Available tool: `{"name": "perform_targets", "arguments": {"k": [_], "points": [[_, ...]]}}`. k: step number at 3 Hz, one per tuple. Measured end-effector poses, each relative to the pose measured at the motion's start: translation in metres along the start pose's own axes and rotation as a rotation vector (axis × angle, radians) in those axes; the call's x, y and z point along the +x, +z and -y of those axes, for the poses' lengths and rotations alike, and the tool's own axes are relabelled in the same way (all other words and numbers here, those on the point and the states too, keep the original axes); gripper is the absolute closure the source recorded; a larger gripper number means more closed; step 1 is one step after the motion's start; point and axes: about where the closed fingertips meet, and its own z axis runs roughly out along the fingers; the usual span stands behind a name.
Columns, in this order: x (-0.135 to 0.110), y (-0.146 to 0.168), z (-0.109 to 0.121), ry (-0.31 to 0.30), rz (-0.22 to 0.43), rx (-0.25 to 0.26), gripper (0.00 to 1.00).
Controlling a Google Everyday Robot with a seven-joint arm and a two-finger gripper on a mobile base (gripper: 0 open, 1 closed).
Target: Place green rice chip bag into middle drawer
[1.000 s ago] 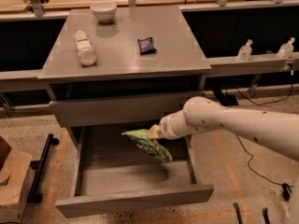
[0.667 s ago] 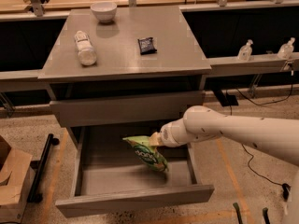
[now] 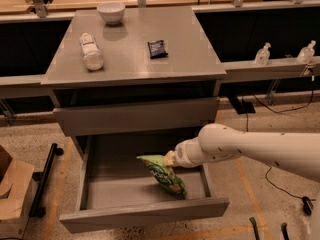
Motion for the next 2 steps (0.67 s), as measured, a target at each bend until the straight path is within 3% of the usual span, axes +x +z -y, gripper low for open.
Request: {"name": "perform_targets", "arguments": {"k": [2], "points": [[0.0018, 0.0022, -0.0015, 0.0, -0.005, -0.002, 0.12]]}}
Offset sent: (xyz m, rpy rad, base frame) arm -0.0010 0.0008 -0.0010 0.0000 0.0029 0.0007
